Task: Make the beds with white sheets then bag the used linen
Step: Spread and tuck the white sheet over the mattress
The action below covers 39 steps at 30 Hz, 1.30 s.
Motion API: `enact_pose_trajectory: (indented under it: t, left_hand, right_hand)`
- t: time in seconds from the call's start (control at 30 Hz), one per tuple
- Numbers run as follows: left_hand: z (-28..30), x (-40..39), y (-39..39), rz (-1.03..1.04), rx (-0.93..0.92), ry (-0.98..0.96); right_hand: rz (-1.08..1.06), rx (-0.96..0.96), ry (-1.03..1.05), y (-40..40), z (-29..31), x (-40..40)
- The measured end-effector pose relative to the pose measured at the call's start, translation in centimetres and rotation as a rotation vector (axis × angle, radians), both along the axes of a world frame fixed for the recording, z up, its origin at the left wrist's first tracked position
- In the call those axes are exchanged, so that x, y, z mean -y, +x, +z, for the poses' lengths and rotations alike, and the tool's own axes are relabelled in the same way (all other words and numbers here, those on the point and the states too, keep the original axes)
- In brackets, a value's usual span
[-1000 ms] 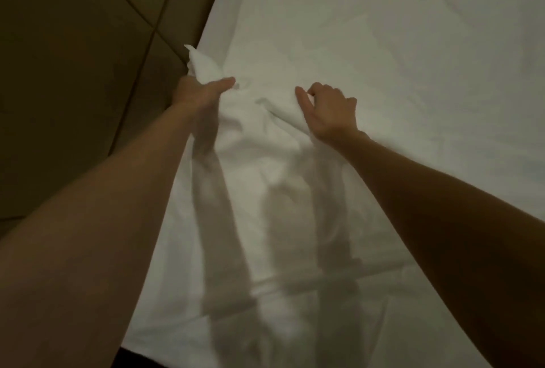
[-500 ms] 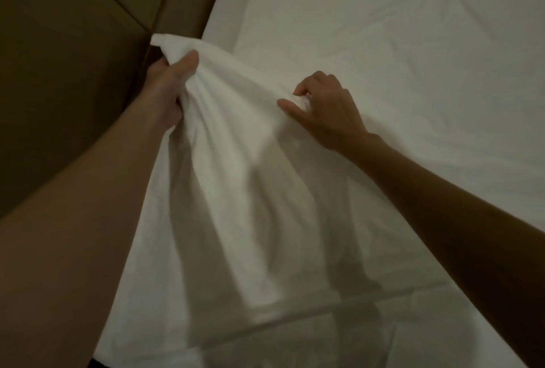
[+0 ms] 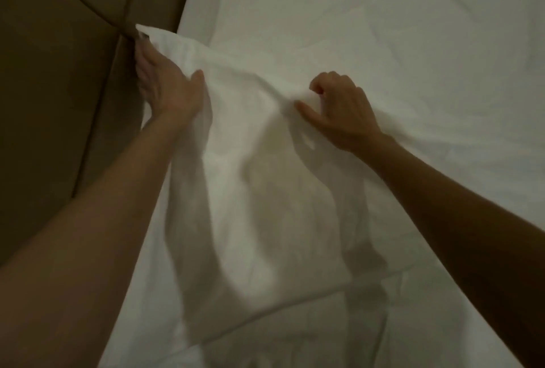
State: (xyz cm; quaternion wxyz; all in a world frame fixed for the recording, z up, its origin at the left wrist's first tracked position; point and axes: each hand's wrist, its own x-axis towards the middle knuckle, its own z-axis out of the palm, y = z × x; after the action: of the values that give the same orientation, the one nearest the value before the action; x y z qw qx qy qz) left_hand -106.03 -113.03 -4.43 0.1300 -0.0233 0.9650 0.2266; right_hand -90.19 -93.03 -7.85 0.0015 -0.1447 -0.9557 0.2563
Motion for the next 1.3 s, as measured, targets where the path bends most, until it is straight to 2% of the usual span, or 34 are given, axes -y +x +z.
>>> enact_pose_trajectory:
  t: [0.1, 0.23, 0.3, 0.43, 0.53, 0.6, 0.67, 0.77, 0.83, 0.9, 0.93, 1.07, 1.13, 1.2, 1.3]
  left_hand:
    - [0.1, -0.5, 3.3, -0.145, -0.164, -0.16]
    - [1.1, -2.9, 5.6, -0.189, -0.247, -0.159]
    - [1.1, -5.5, 6.8, -0.375, -0.198, -0.135]
    - [-0.5, -11.3, 11.1, -0.907, -0.073, -0.113]
    - [-1.6, -13.7, 12.6, -1.042, -0.078, -0.202]
    - [-2.0, -14.4, 11.9, -1.079, -0.141, -0.238]
    - [-2.4, -14.7, 10.4, -1.077, -0.147, -0.269]
    - [-2.8, -15.0, 10.1, -0.891, -0.161, -0.251]
    - [-2.7, -15.2, 12.1, -0.8, -0.212, -0.173]
    - [-2.8, -14.4, 13.7, -0.847, -0.203, -0.148]
    - [-2.7, -13.8, 13.7, -0.863, -0.179, -0.171]
    - [-1.7, -10.6, 9.0, -0.693, -0.16, -0.359]
    - [-1.1, -9.5, 7.0, -0.715, -0.137, -0.464]
    - [-0.5, -8.8, 6.2, -0.757, -0.126, -0.488]
    - [0.0, -7.6, 5.6, -0.753, -0.147, -0.464]
  right_hand:
    - [-0.056, 0.045, 0.052, 4.9, 0.2, -2.7]
    - [-0.216, 0.07, 0.062, 9.3, 0.3, -7.2]
    - [-0.218, 0.087, 0.065, 10.8, 0.2, -8.8]
    - [-0.203, 0.109, 0.155, 12.9, 0.3, -10.1]
    - [-0.121, 0.132, 0.166, 12.4, 0.3, -10.8]
    - [-0.097, 0.009, 0.169, 11.2, 0.4, -12.2]
    - [-0.109, -0.094, 0.27, 10.3, 0.2, -13.6]
    - [-0.162, 0.091, 0.323, 10.3, -1.0, -13.9]
    - [-0.2, 0.031, 0.425, 10.7, -1.8, -13.5]
    - [-0.2, 0.016, 0.323, 11.6, -1.9, -13.2]
    - [-0.174, 0.069, 0.271, 12.2, -1.7, -13.3]
    - [-0.176, 0.105, 0.132, 13.0, -1.3, -14.9]
    - [-0.2, 0.063, 0.078, 11.8, -1.2, -14.7]
    - [-0.213, 0.01, 0.018, 9.8, -1.0, -12.9]
    - [-0.045, 0.077, -0.005, 5.5, -0.9, -8.6]
